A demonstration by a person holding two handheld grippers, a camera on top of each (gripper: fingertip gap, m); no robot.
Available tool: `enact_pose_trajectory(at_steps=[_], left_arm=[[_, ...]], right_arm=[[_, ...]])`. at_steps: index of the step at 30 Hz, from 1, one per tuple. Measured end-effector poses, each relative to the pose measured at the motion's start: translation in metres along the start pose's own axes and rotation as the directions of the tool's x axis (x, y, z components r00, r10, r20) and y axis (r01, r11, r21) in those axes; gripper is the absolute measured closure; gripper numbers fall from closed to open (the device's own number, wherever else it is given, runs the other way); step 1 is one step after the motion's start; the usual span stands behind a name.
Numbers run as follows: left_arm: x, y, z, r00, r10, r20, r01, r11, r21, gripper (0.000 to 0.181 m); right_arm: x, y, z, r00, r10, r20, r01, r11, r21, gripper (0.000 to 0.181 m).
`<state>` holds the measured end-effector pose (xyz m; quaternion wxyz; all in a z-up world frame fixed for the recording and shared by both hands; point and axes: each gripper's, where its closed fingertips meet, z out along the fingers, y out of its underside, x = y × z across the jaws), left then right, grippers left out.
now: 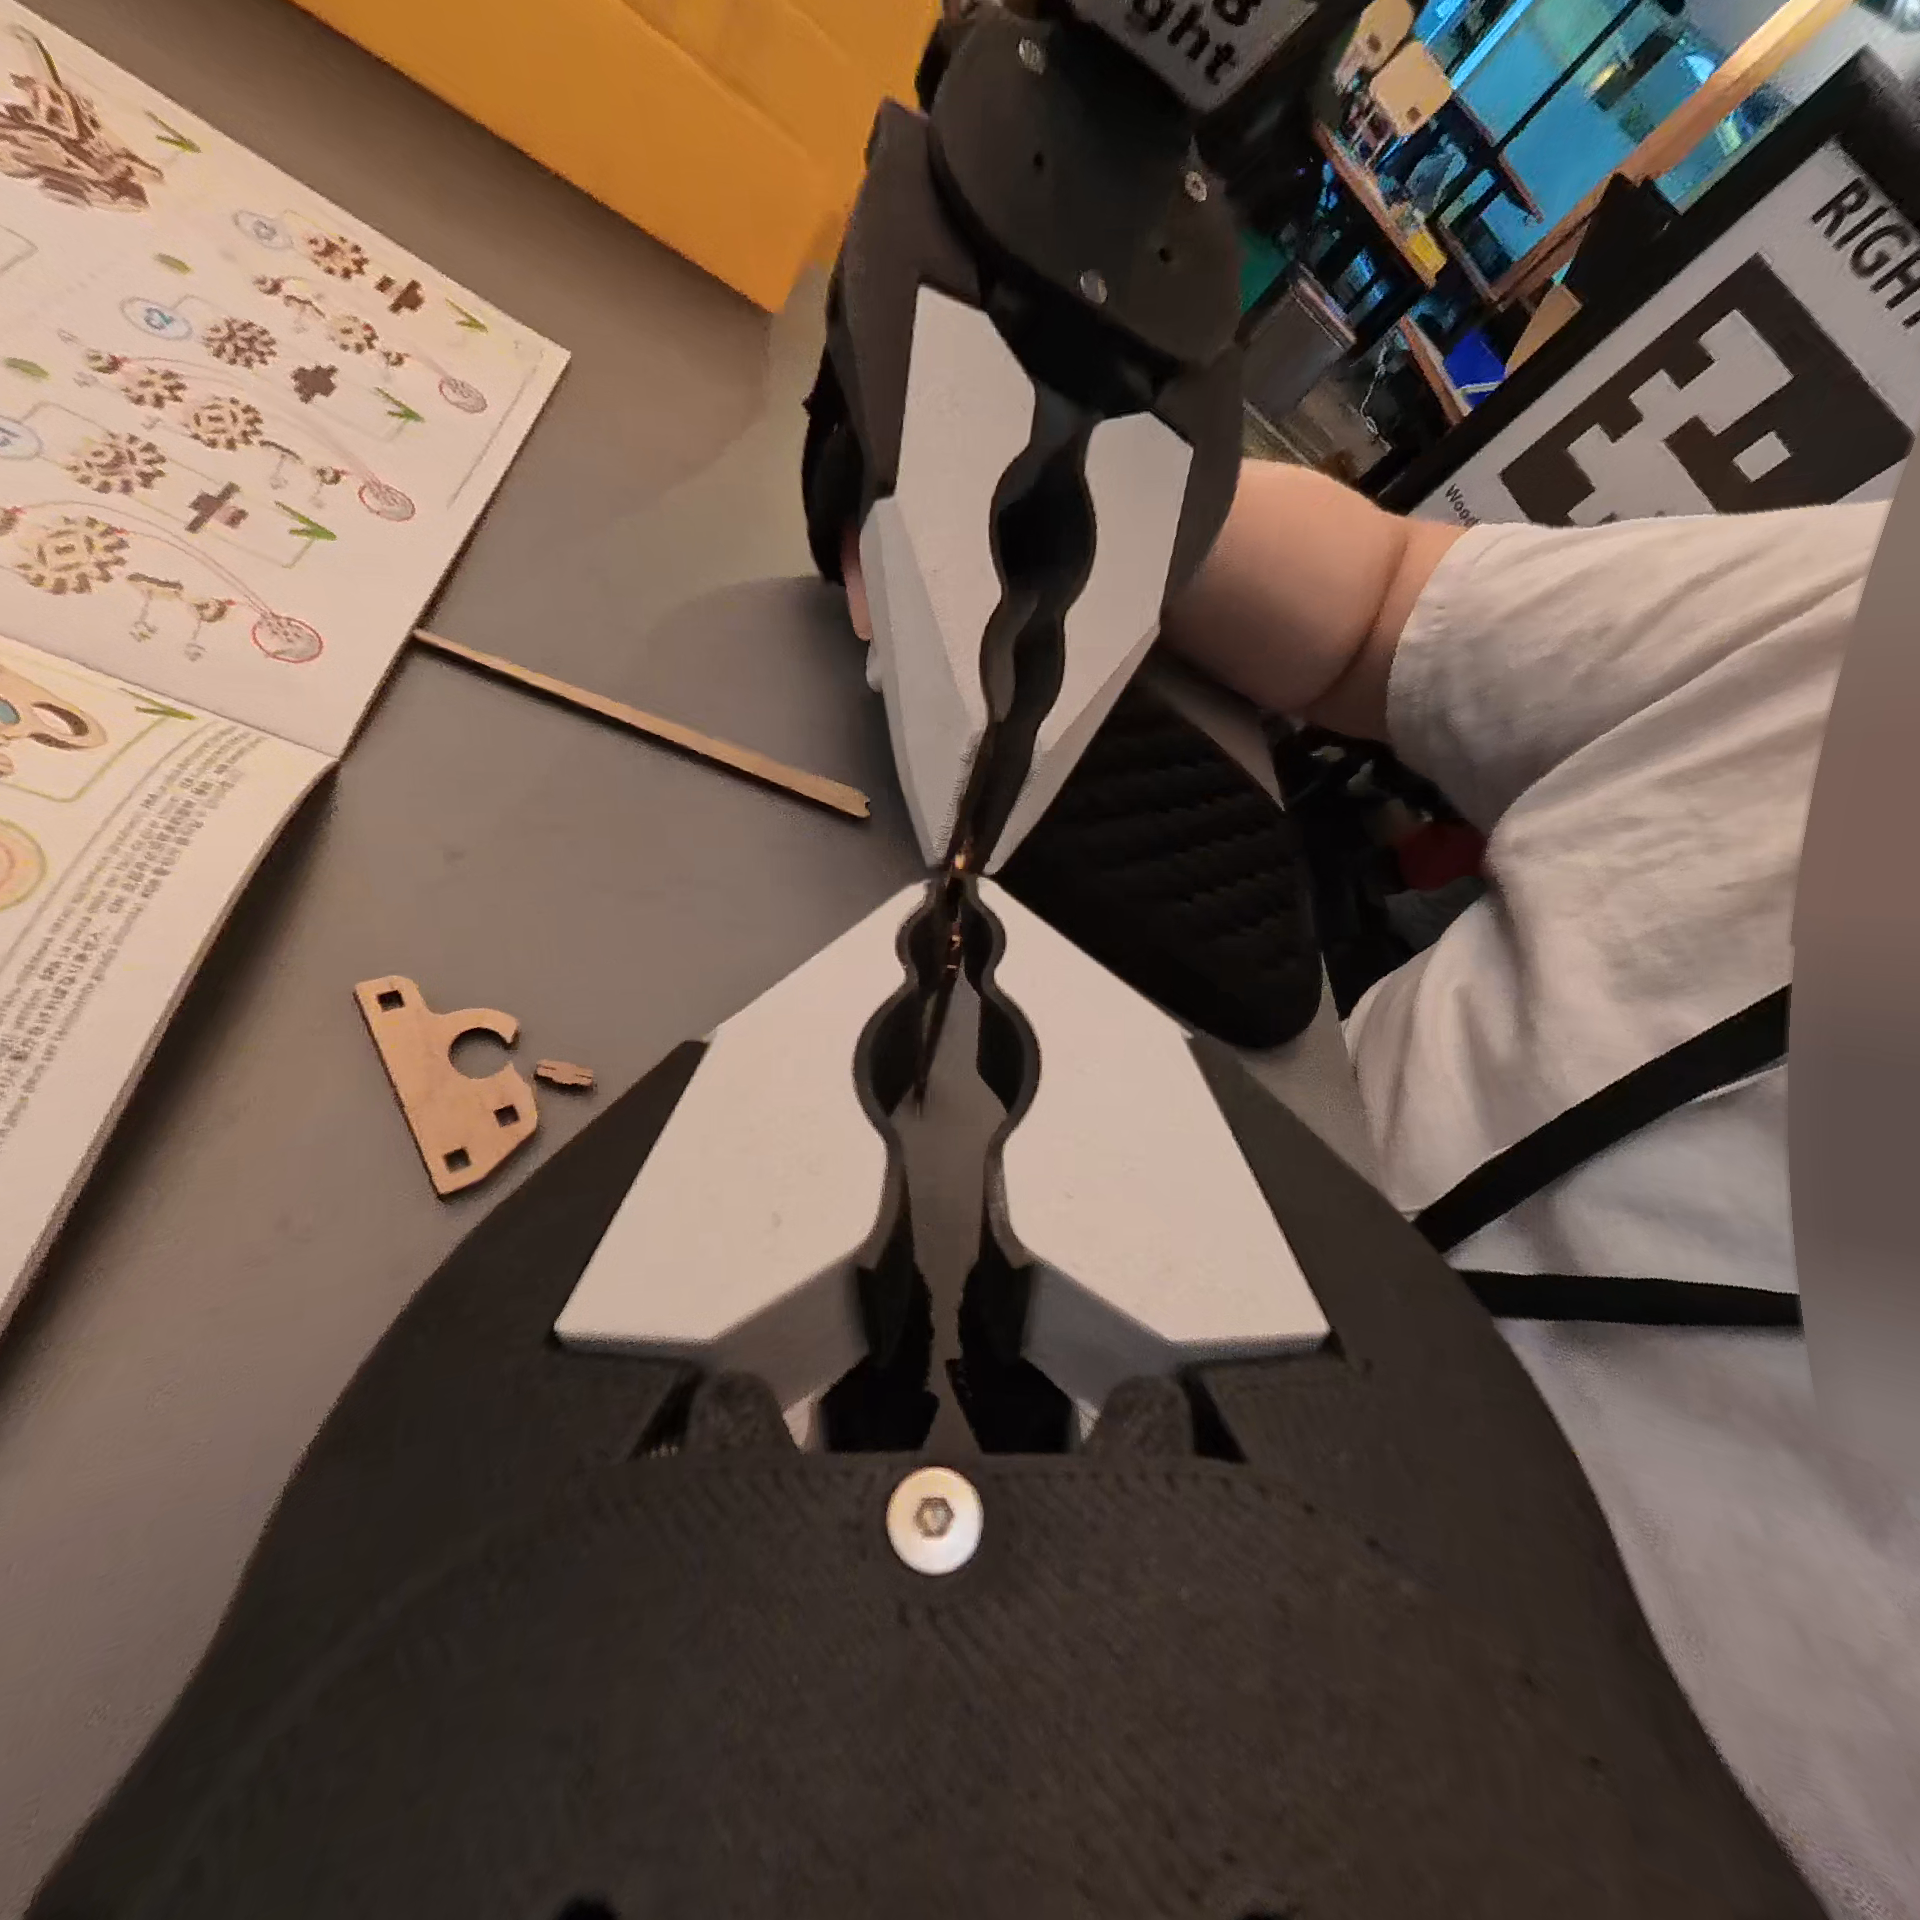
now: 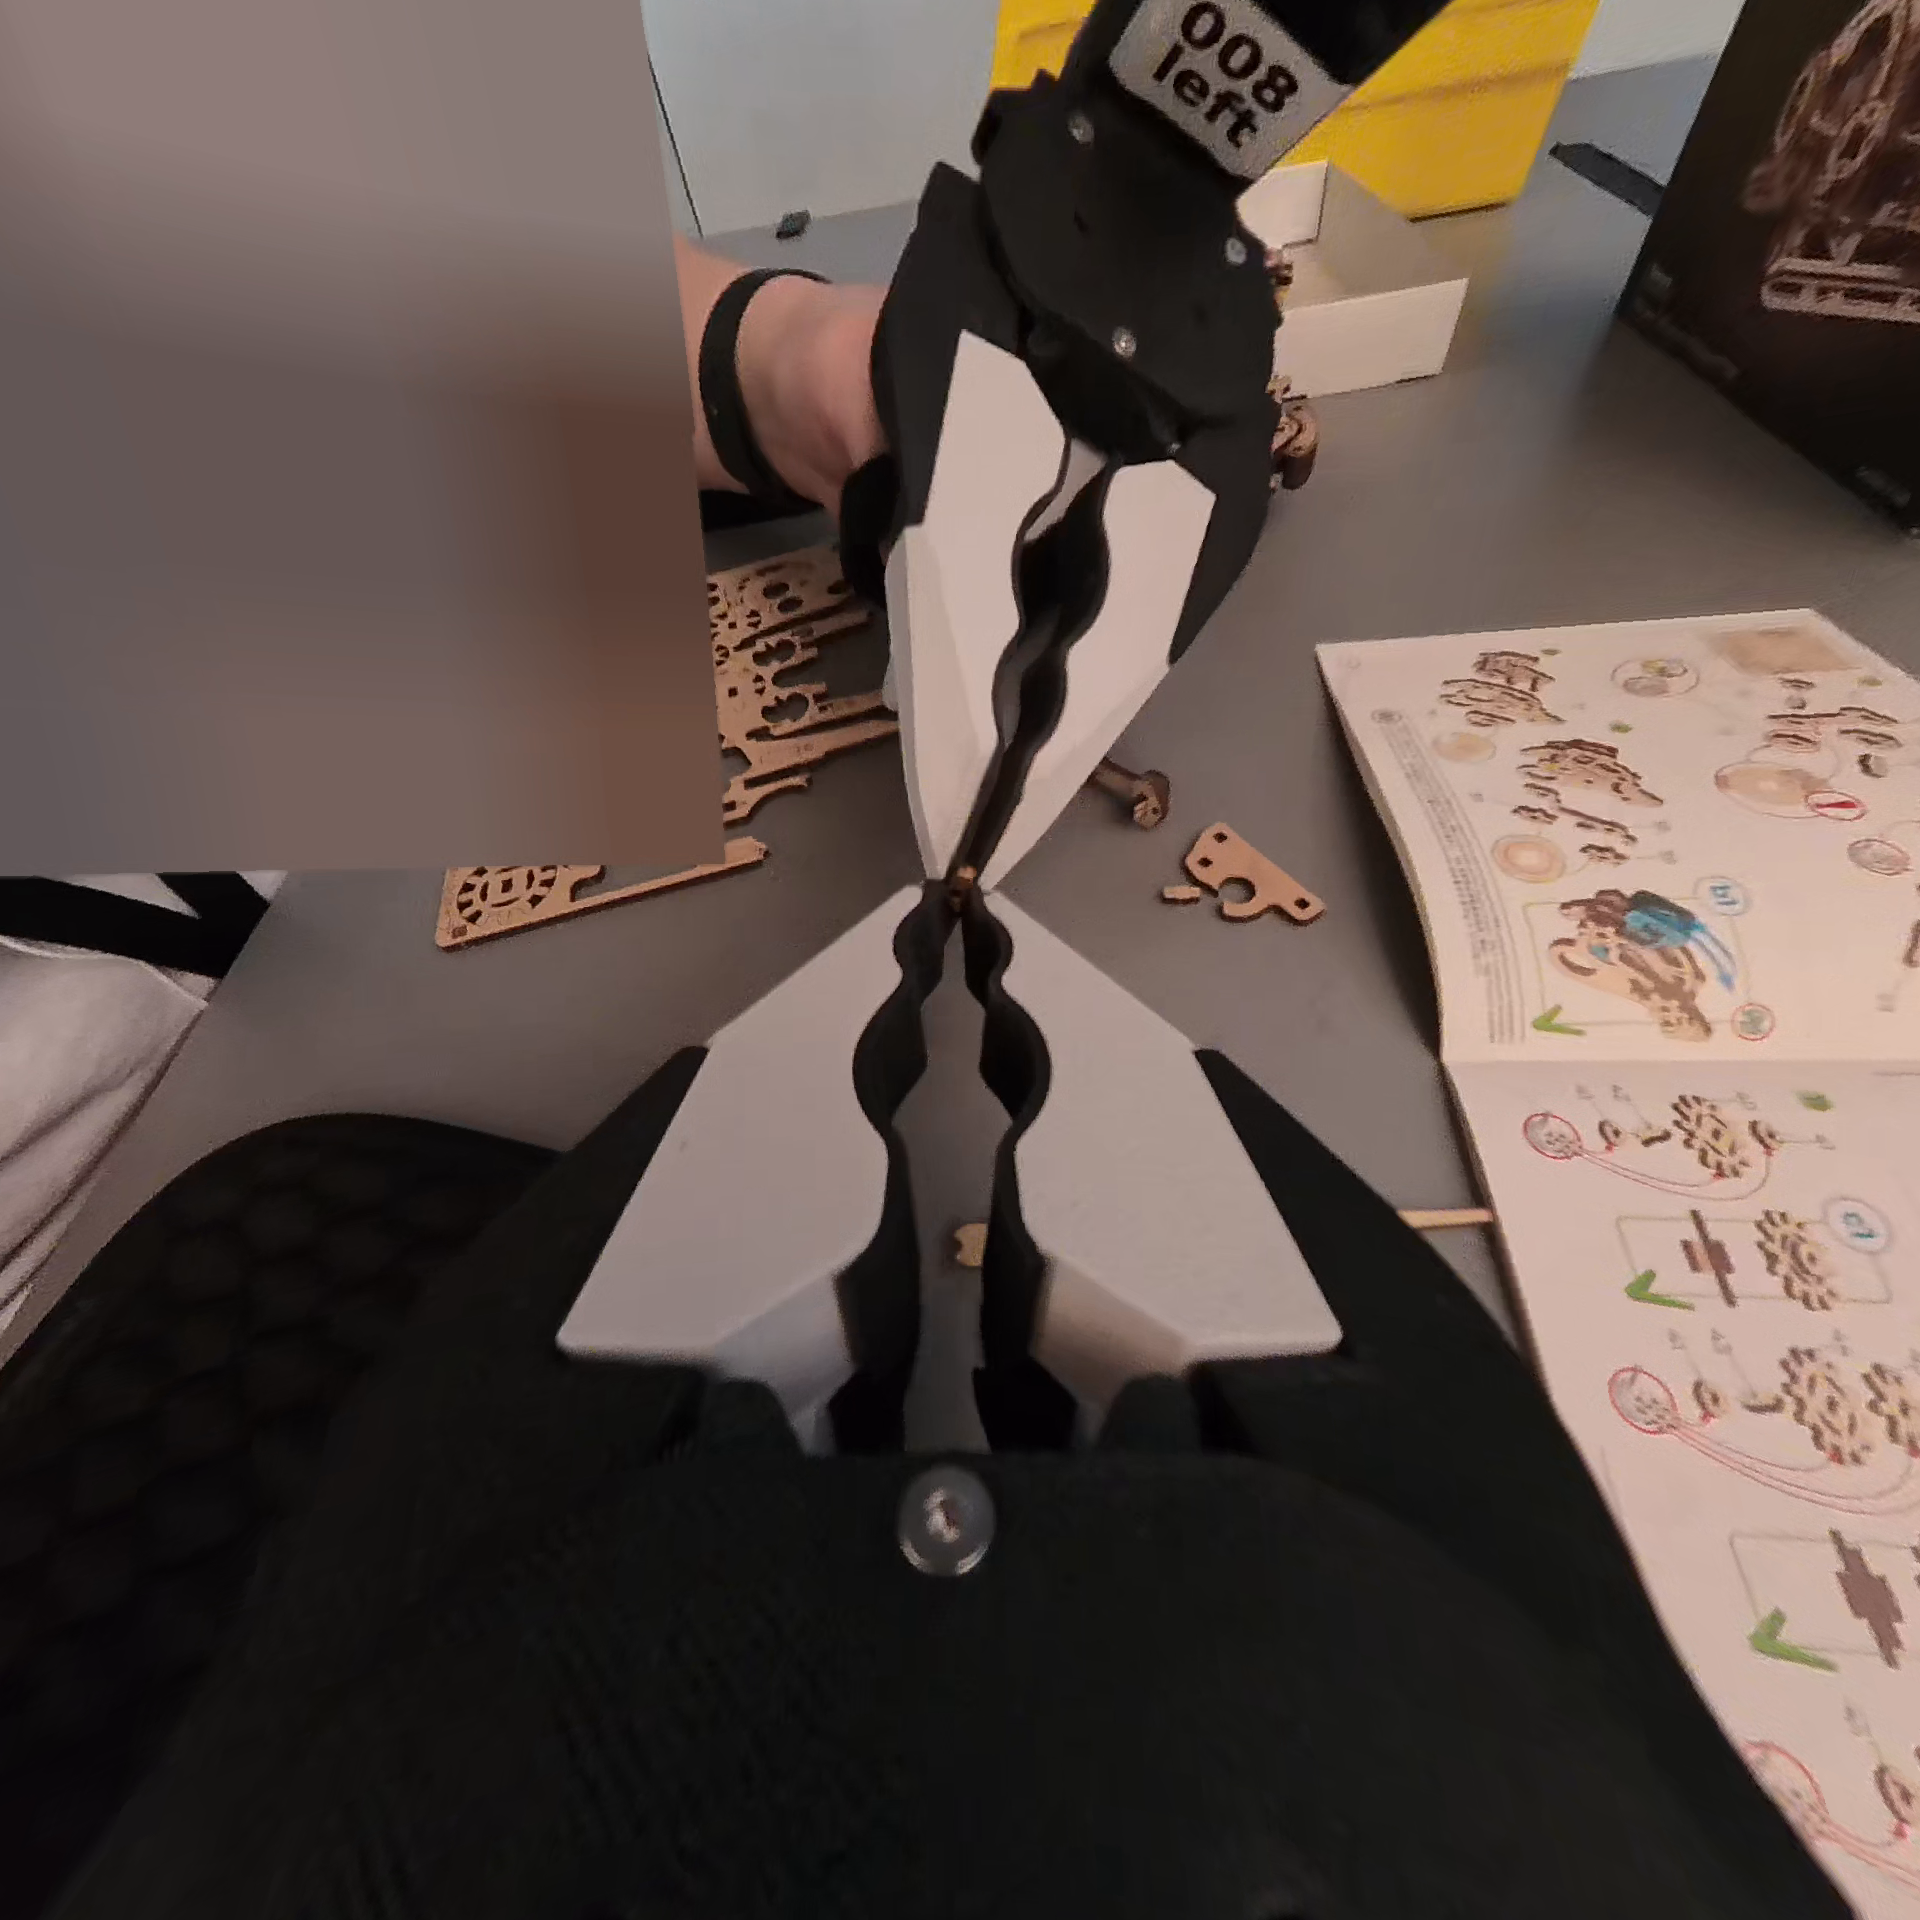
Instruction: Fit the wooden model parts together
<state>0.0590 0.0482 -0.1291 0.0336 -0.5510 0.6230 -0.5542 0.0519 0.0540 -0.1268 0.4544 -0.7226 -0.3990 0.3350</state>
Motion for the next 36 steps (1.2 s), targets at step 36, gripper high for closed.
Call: enact_pose_trajectory(at_steps=[36], left_arm=[[0.005,-0.006,-0.001,0.999,0.037,0.009,-0.037,0.999,0.035,0.181]], right_arm=[[0.0,-0.007,-0.006,0.989,0.121,0.089,-0.128,0.989,0.08,0.181]])
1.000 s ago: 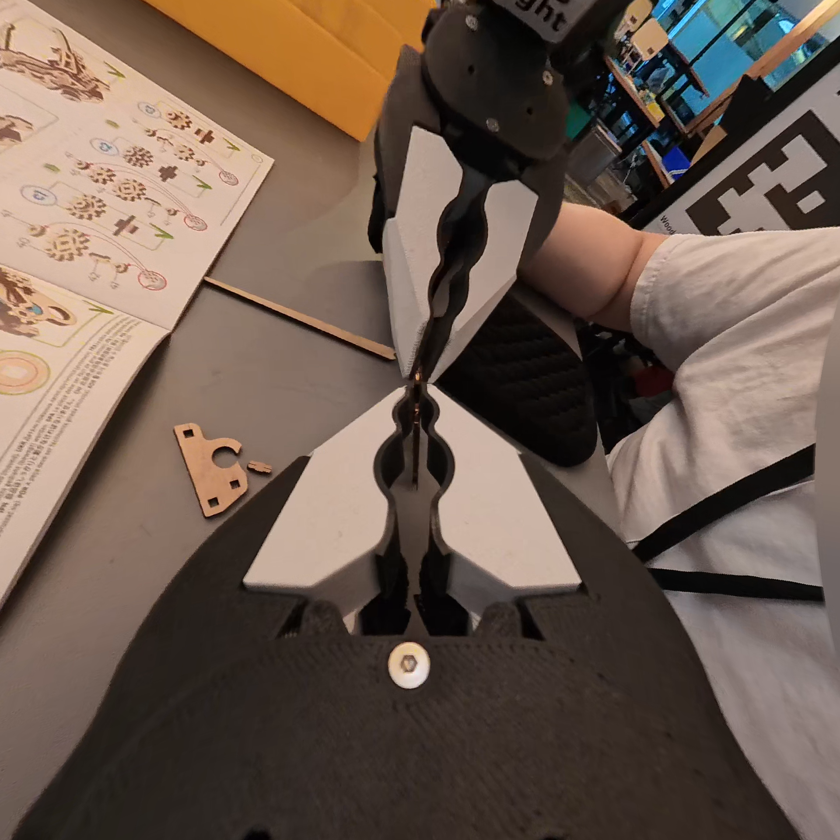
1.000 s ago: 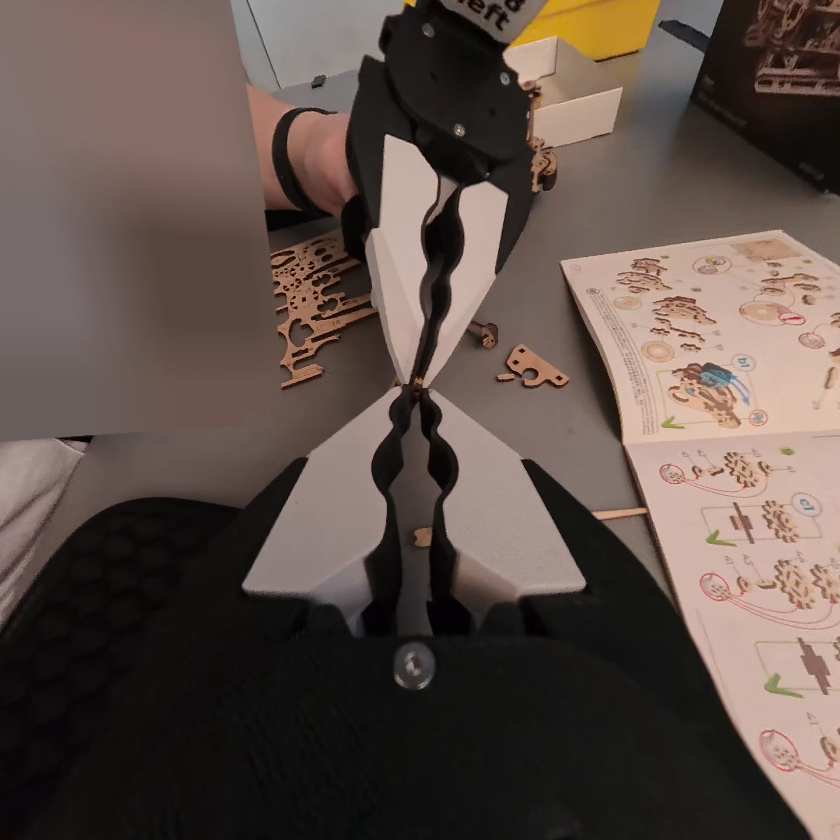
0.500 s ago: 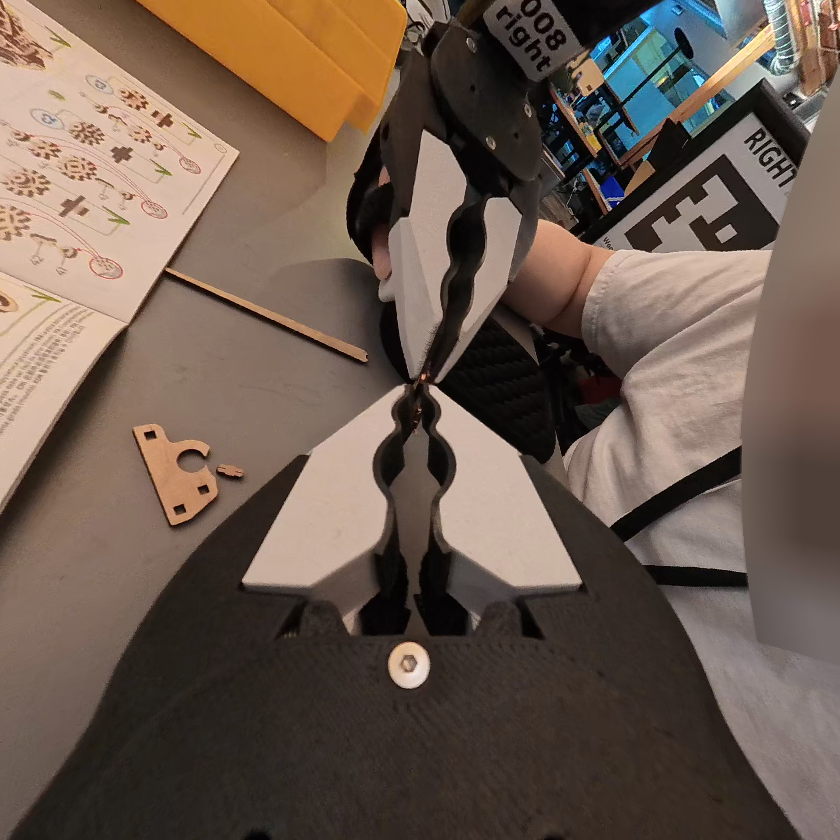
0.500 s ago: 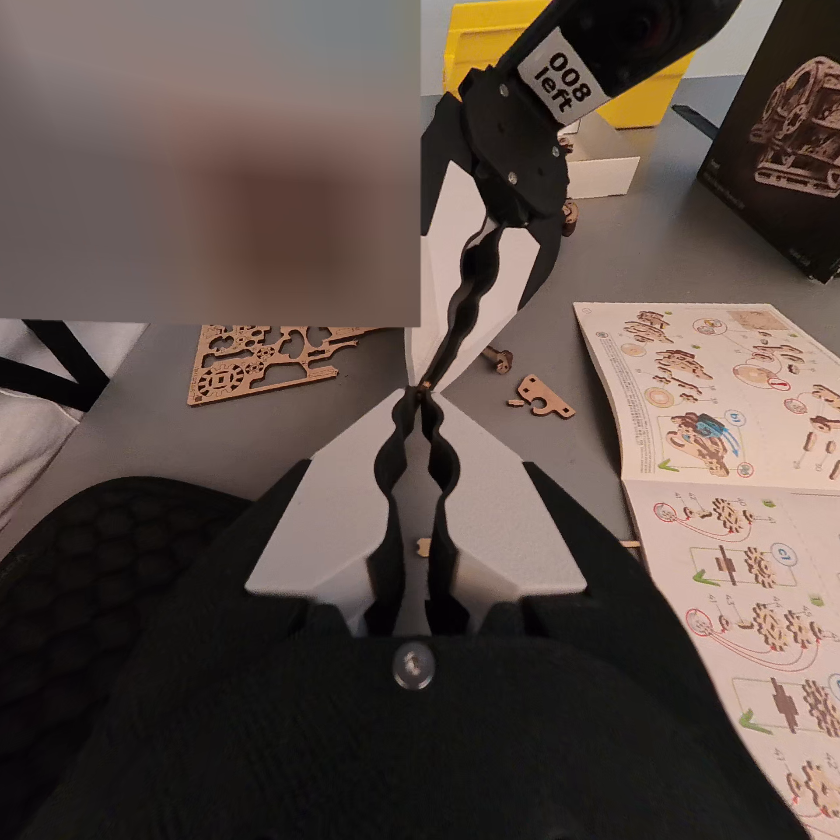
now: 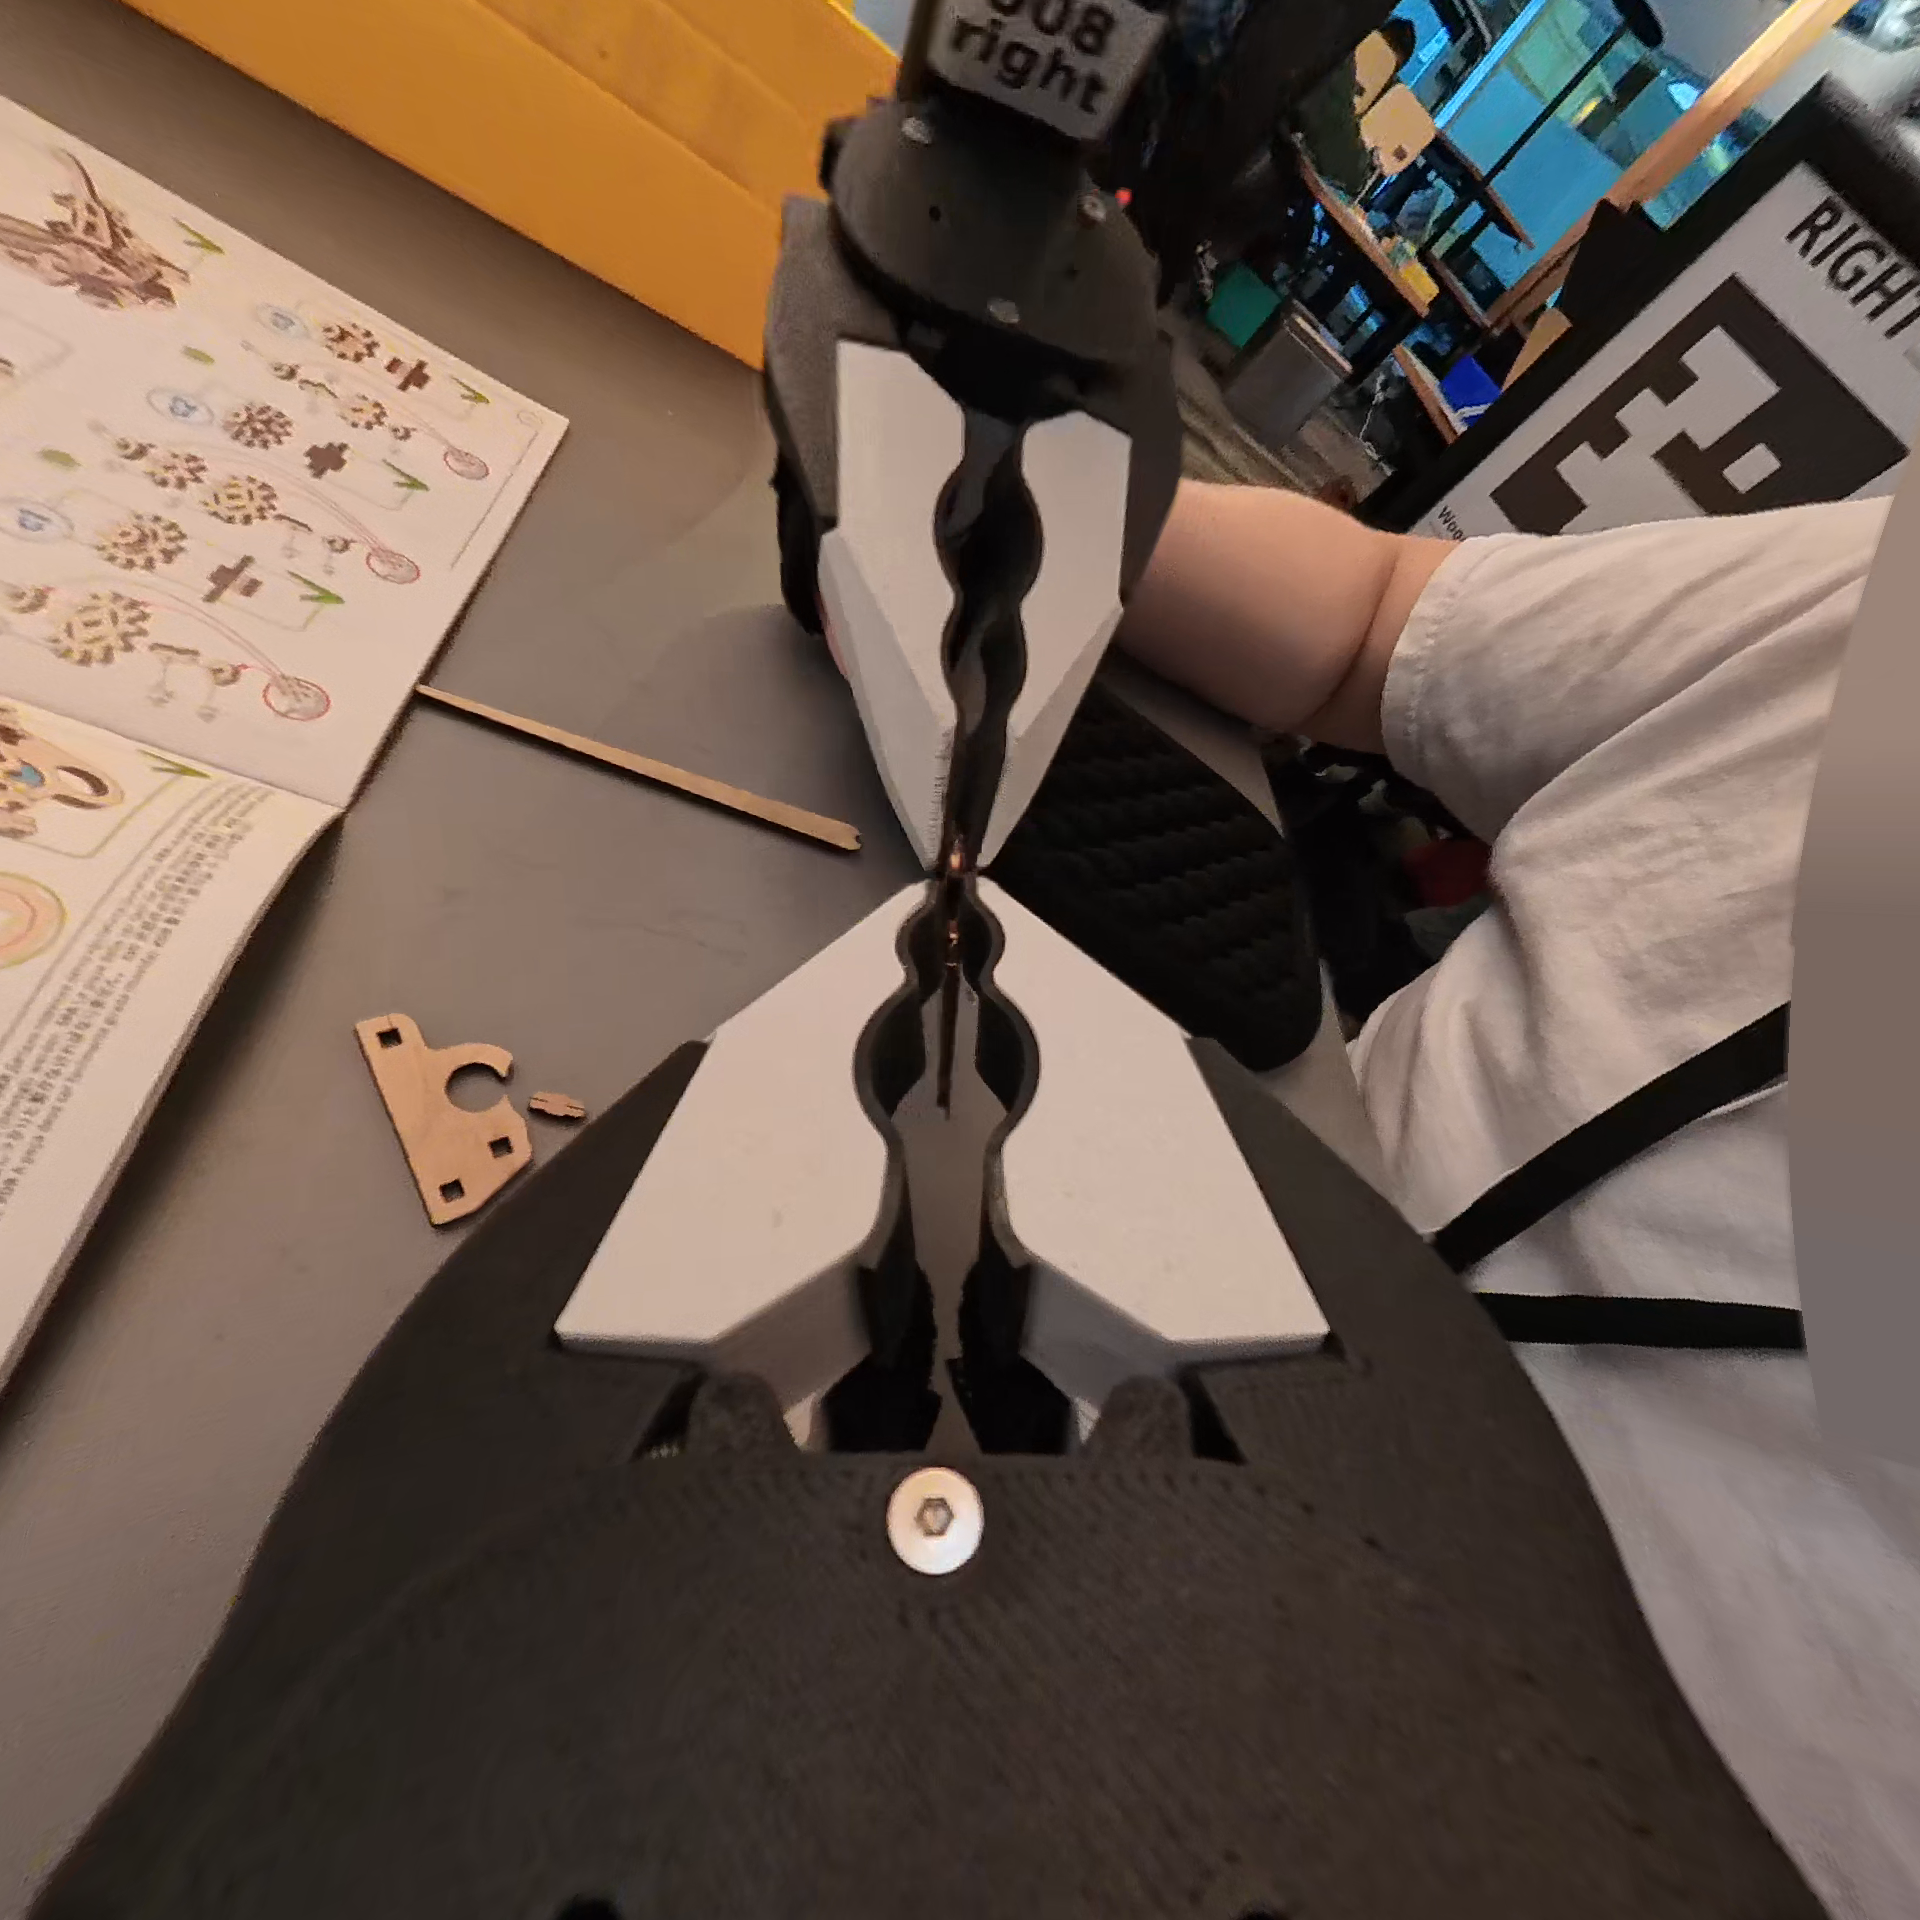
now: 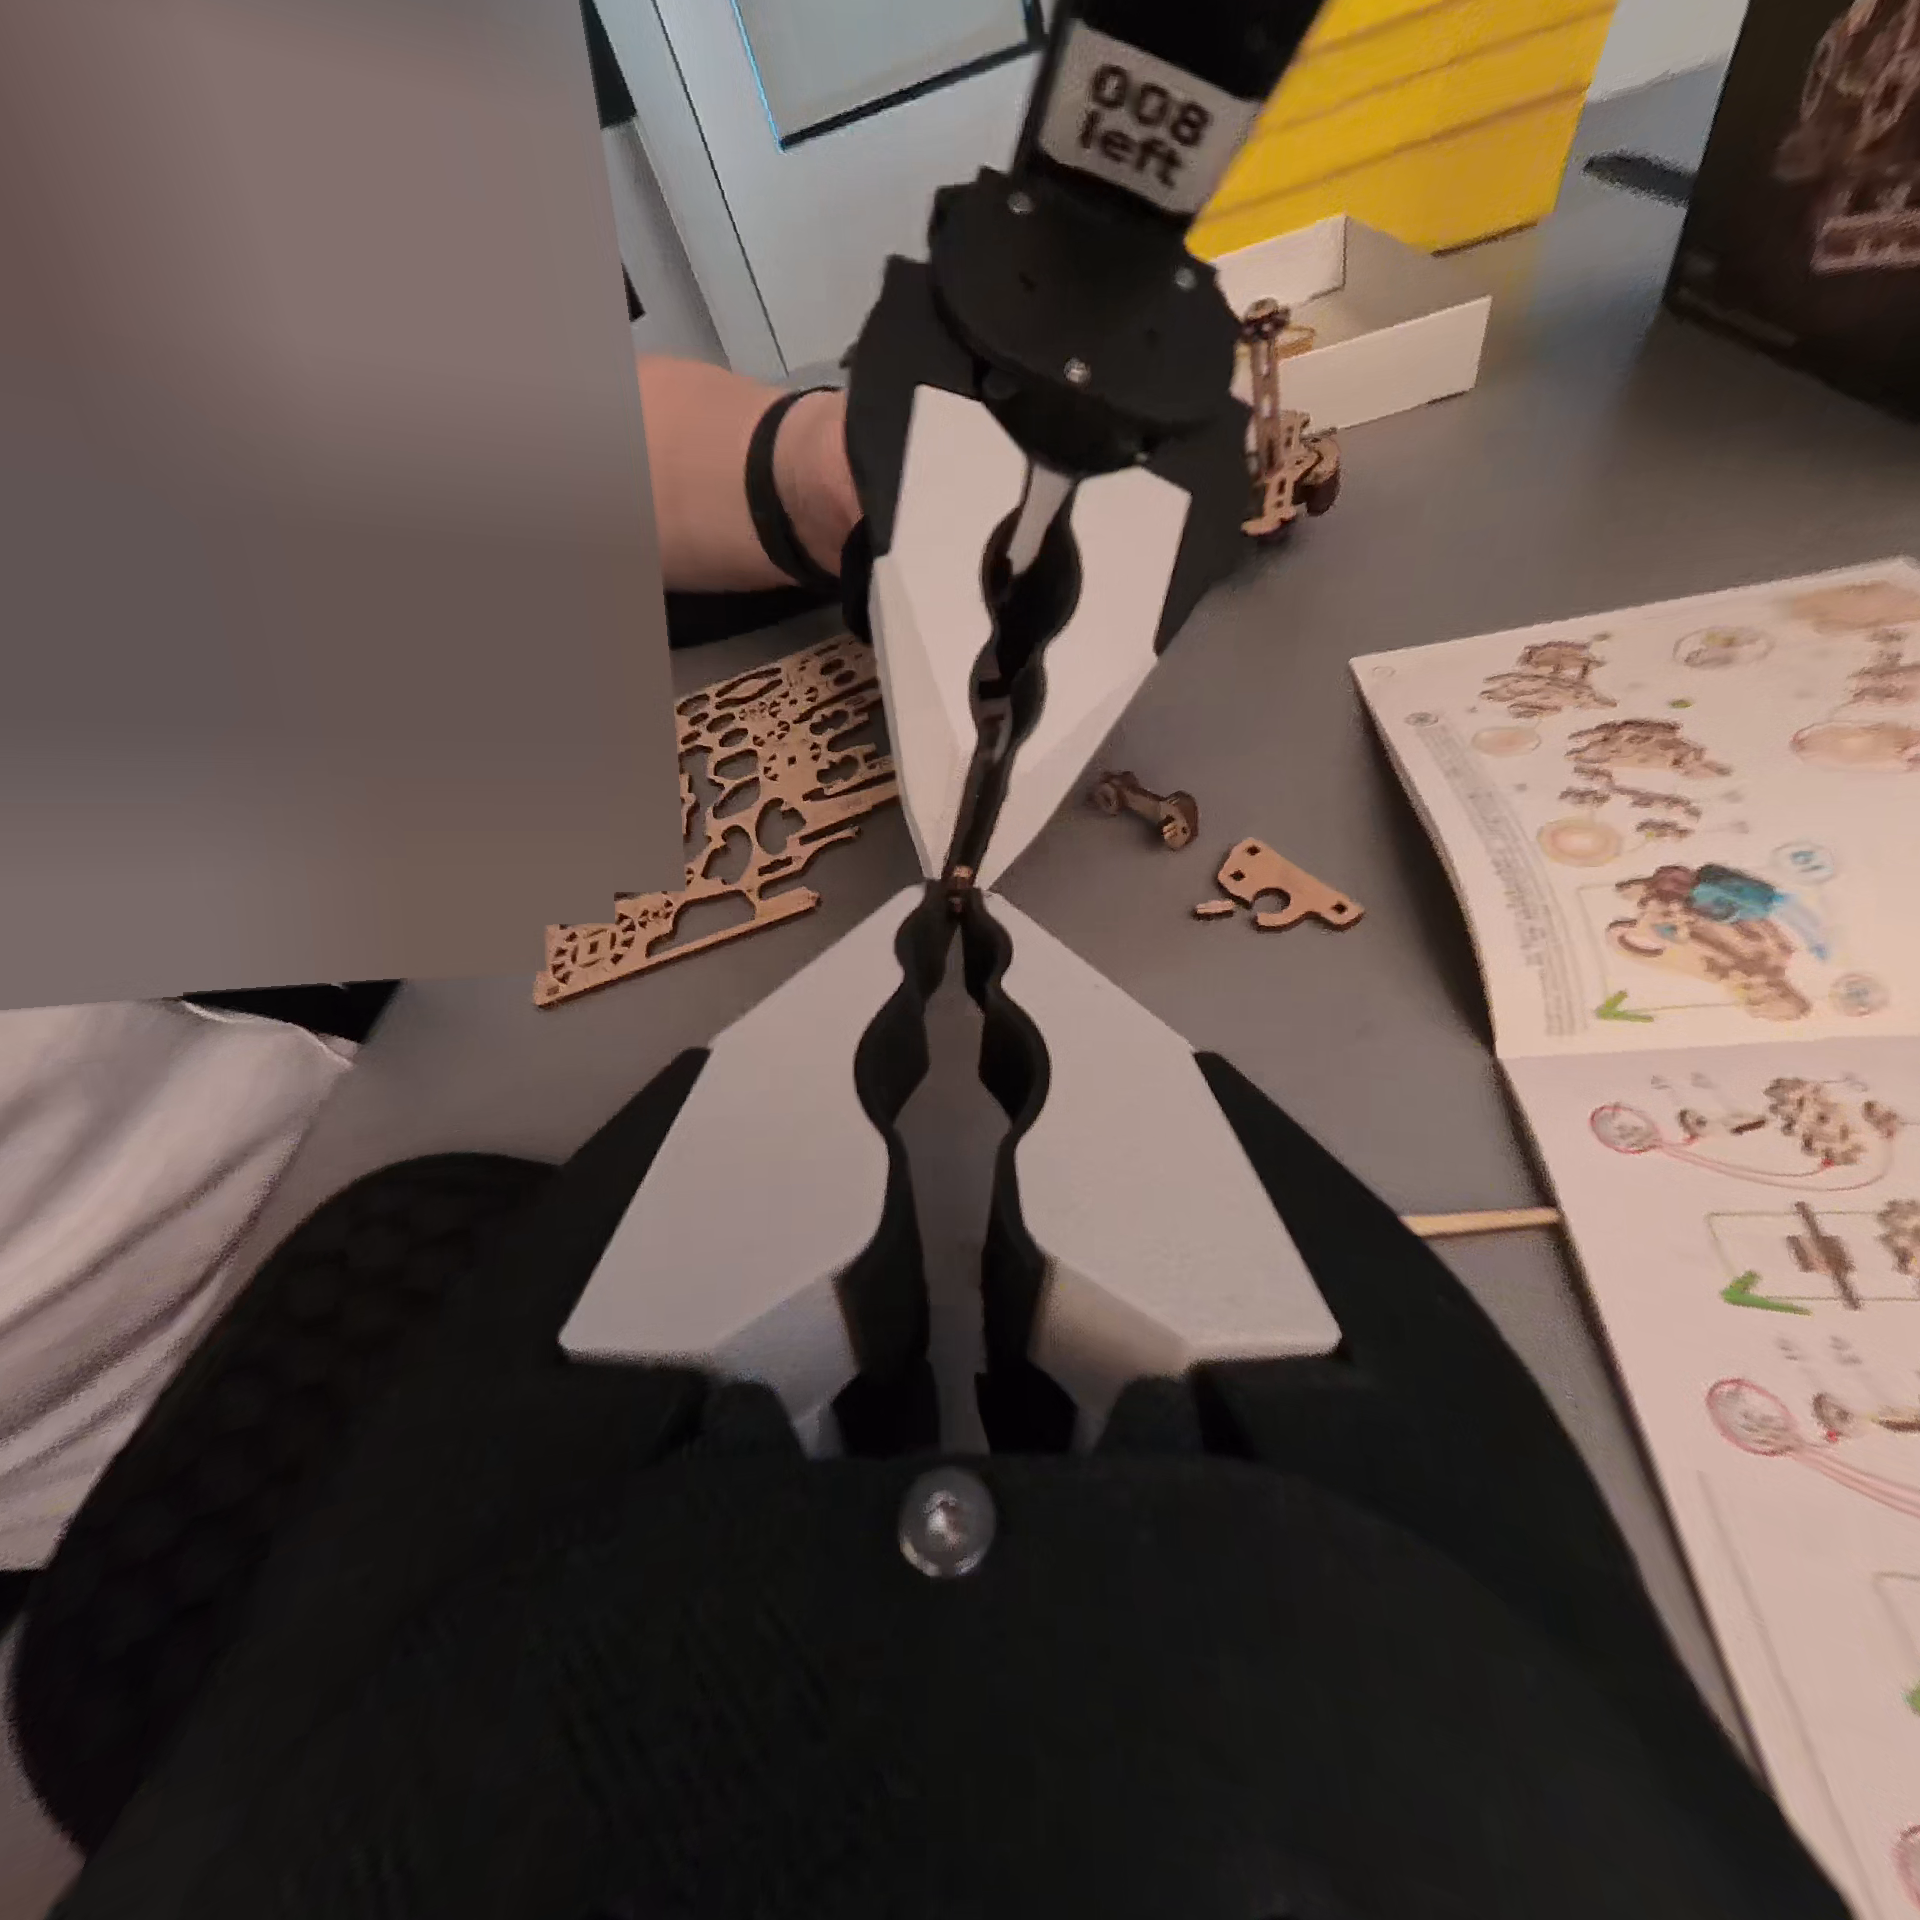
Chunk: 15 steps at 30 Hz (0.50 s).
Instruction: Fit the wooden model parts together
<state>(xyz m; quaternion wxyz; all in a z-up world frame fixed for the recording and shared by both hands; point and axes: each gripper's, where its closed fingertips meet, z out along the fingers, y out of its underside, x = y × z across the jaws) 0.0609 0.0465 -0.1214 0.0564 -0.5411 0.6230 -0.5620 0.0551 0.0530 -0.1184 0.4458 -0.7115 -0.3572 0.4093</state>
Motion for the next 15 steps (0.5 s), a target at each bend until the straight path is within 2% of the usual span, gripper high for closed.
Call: enact_pose_trajectory(at_steps=[4,7,11,13,14,15], left_arm=[[-0.002,0.002,0.002,0.993,0.102,0.064,-0.101,0.995,-0.021,0.181],[-0.001,0.004,0.003,0.987,0.147,0.072,-0.144,0.989,-0.037,0.181],[-0.007,0.006,0.004,0.994,0.087,0.069,-0.084,0.996,-0.036,0.181],[-0.008,0.004,0.003,0.998,0.035,0.043,-0.034,0.999,-0.006,0.181],[-0.012,0.003,0.002,0.998,0.021,0.064,-0.021,1.0,0.002,0.181],[-0.015,0.003,0.0,0.997,0.021,0.073,-0.022,1.0,0.002,0.181]], right_arm=[[0.002,0.003,0.0,0.987,0.146,0.062,-0.147,0.989,0.0,0.181],[0.001,0.006,0.001,0.975,0.2,0.096,-0.199,0.98,-0.014,0.181],[0.006,0.009,0.002,0.957,0.277,0.09,-0.276,0.961,-0.029,0.181],[0.005,0.008,0.0,0.965,0.25,0.075,-0.249,0.968,-0.015,0.177],[0.006,0.008,0.001,0.97,0.237,0.051,-0.236,0.972,-0.023,0.169],[0.008,0.01,0.002,0.975,0.22,0.021,-0.219,0.975,-0.038,0.17]])
